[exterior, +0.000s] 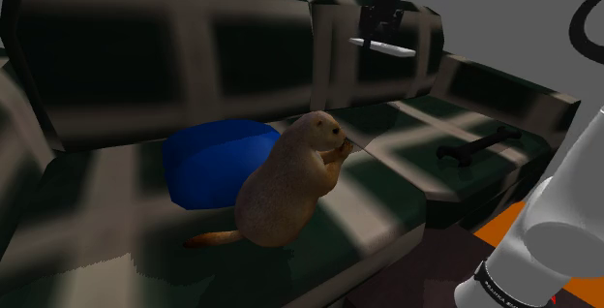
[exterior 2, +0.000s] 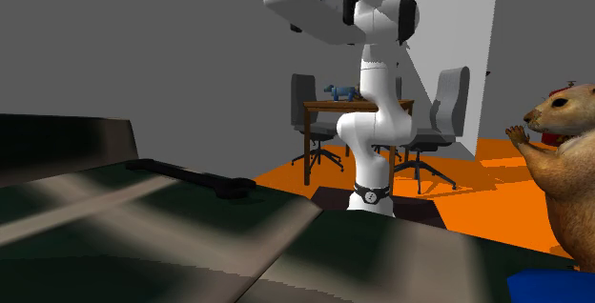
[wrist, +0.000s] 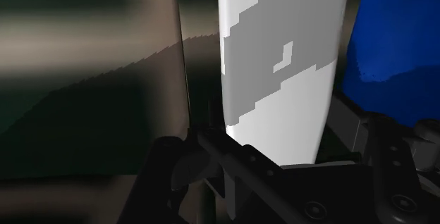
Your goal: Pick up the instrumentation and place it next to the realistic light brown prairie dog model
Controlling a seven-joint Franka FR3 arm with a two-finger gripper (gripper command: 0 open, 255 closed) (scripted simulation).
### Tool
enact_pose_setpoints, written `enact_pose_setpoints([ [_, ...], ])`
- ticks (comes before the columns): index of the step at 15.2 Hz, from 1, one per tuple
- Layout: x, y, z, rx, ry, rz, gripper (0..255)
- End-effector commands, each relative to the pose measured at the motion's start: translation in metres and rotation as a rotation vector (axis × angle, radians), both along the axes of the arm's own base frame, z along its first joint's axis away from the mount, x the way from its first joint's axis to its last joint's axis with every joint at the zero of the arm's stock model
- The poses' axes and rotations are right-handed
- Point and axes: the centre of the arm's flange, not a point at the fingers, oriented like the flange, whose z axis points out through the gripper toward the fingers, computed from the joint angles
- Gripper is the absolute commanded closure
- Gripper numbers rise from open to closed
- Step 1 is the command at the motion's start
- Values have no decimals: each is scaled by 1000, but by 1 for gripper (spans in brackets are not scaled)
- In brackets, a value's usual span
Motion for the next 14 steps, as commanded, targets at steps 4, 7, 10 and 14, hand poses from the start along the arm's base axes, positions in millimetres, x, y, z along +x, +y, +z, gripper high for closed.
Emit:
enact_pose_setpoints([
  [4, -30, 57, -1, 0, 0, -2, 255],
  [7, -48, 92, 0, 0, 0, -2, 255],
  [10, -66, 127, 0, 0, 0, -2, 255],
  [14, -91, 174, 0, 0, 0, -2, 255],
])
